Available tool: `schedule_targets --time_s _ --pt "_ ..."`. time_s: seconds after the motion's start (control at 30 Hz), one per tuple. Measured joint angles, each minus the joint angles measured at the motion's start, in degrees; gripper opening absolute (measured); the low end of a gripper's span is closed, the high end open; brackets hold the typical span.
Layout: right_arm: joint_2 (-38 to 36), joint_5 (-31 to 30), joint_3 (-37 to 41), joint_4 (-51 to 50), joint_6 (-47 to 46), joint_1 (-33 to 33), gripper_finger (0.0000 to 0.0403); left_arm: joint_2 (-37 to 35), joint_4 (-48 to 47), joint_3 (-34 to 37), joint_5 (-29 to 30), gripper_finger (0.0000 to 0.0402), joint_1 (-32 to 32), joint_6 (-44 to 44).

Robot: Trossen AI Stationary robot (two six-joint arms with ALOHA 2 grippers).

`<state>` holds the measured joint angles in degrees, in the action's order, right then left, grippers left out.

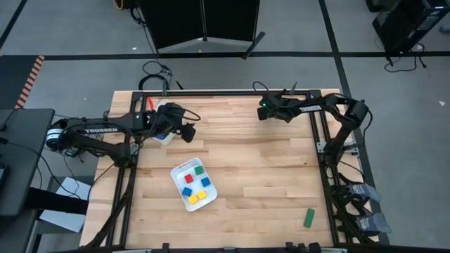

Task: Sort blocks by size
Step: Put the red small block into the bottom white bin

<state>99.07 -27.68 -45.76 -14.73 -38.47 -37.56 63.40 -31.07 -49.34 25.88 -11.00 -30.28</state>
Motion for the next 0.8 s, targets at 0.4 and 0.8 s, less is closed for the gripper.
schedule_targets --time_s 0.4,0.8 --pt "-1.50 6.03 0.22 5.83 4.94 7.94 0.0149 -6.30 -0.40 0.07 5.43 0.0321 6.15 -1.29" --pt "-2.43 10.86 -0.38 47.06 11.86 41.60 0.0149 -7.33 3.38 0.07 7.31 0.0321 7.02 -0.15"
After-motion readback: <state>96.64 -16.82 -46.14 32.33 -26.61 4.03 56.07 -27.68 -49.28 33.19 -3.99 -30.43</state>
